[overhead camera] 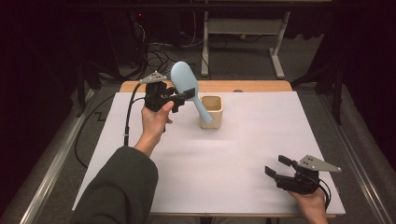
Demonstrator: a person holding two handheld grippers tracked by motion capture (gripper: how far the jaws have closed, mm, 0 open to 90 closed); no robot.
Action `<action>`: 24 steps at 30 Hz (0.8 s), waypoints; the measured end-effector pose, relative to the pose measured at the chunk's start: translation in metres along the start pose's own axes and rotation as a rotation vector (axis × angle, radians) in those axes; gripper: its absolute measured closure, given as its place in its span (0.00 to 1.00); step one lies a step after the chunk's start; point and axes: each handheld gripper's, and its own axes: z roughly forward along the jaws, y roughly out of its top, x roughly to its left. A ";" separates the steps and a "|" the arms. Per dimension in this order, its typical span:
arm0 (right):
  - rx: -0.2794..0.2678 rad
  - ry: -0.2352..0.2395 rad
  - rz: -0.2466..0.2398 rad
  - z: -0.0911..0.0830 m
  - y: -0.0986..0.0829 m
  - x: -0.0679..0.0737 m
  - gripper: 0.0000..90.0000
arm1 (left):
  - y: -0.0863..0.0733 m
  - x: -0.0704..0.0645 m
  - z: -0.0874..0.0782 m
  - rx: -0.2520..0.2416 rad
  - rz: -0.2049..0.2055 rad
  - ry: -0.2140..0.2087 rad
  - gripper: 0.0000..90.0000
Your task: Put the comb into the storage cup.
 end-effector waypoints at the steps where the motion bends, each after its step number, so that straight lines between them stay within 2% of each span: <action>1: -0.001 -0.001 0.000 0.000 0.000 0.000 0.29 | 0.001 0.000 0.001 0.002 0.001 0.002 0.61; 10: -0.012 -0.003 -0.001 -0.001 0.000 0.000 0.28 | 0.010 0.002 0.010 -0.009 -0.012 0.023 0.60; 20: -0.013 -0.002 -0.003 -0.001 0.000 0.000 0.28 | 0.018 0.005 0.023 0.000 -0.014 0.067 0.60; 24: -0.010 -0.002 -0.013 -0.001 0.000 0.002 0.28 | 0.022 0.006 0.028 0.000 -0.020 0.065 0.60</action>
